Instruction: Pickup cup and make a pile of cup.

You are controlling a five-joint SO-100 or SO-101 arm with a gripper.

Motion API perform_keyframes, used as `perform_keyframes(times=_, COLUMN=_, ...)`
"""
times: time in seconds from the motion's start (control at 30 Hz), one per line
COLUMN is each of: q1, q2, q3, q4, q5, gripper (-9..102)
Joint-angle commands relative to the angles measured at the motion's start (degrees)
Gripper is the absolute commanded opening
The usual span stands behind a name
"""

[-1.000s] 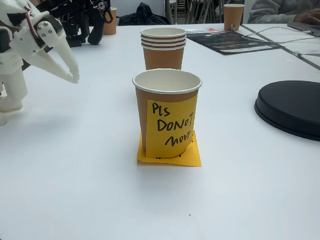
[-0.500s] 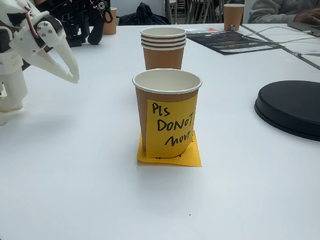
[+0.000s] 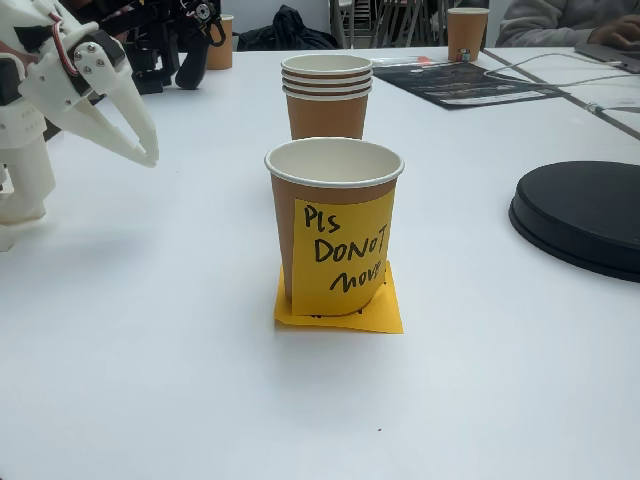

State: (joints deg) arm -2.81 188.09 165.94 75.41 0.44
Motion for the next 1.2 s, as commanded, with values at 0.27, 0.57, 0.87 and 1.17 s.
perform_keyframes(times=0.27, q1=-0.26, q2=0.09, q3=-0.35, q4=0.18, q5=0.09, gripper=-7)
perform_keyframes(times=0.57, q1=-0.26, q2=0.09, q3=-0.35, q4=0.18, q5=0.09, gripper=-7)
perform_keyframes(times=0.87, q1=-0.26, q2=0.09, q3=-0.35, q4=0.18, q5=0.09, gripper=-7)
perform_keyframes(times=1.17, q1=0.53, q2=0.00, q3=-0.35, q4=0.18, q5=0.18, gripper=-7)
